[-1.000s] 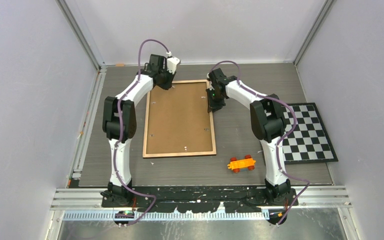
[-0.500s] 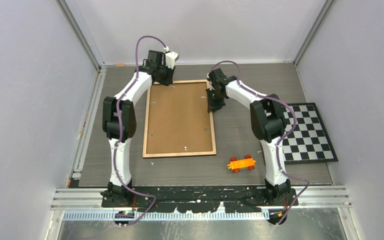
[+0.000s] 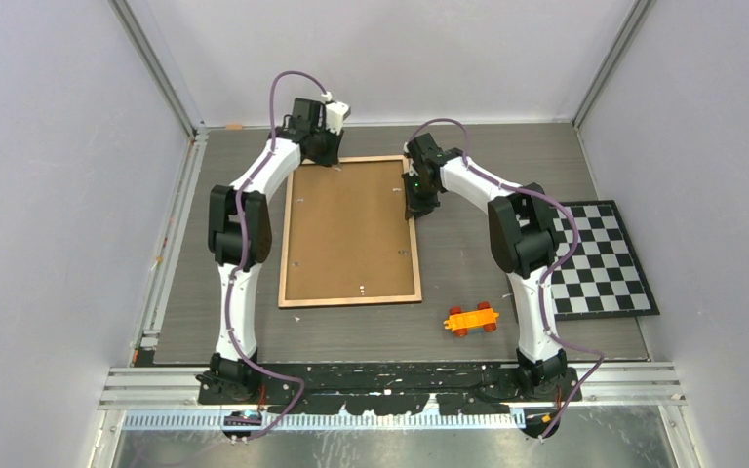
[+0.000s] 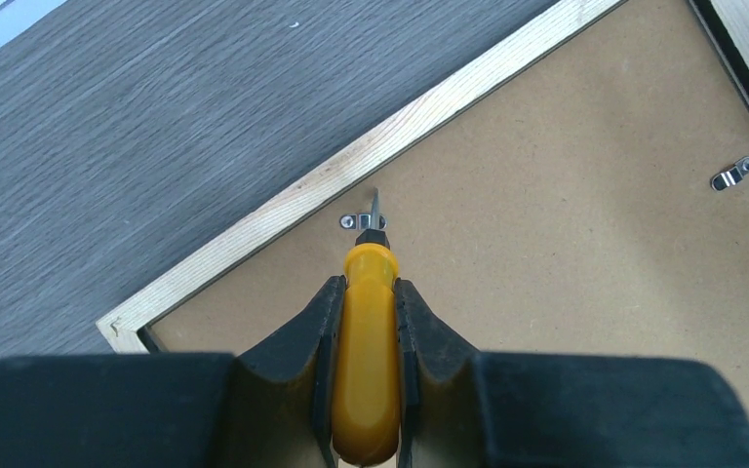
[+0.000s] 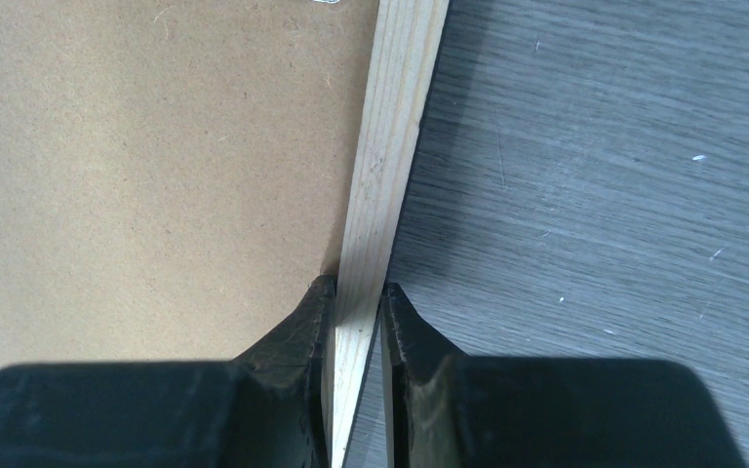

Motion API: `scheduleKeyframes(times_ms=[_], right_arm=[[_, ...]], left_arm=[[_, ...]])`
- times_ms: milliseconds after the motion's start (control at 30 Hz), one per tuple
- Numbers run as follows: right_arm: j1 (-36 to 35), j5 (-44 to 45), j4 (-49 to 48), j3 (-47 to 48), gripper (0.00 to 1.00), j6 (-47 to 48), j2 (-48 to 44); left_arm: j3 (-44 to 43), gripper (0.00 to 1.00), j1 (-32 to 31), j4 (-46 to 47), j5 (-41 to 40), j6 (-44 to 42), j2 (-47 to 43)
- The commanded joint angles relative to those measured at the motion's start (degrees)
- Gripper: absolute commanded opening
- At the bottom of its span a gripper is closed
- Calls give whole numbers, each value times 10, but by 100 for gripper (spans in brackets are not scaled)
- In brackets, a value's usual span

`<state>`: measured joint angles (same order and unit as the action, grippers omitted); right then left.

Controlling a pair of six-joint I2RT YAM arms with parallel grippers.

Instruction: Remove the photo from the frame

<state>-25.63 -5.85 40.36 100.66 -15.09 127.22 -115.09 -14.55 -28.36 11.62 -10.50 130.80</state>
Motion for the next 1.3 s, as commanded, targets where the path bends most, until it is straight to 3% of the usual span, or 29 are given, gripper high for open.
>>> scheduleKeyframes(times_ms=[0,633,867,967,1267], right_arm=[[-9,12,46,-35,1,33,43],[-9,7,52,-21,1,30,51],[-9,5,39,-29,2,33,30],[-5,-2,12,-45,9,35,1],[14,-60,3,-51,65,115,-94]], left_arm=[[5,0,1,-10,-1,-11,-16],[71,0,2,-46,-32,-76,-67],[70,0,2,-41,27,-46,-96],[73,0,3,-50,44,-44,-114],[64,0,18,-151,115,-49,-171]])
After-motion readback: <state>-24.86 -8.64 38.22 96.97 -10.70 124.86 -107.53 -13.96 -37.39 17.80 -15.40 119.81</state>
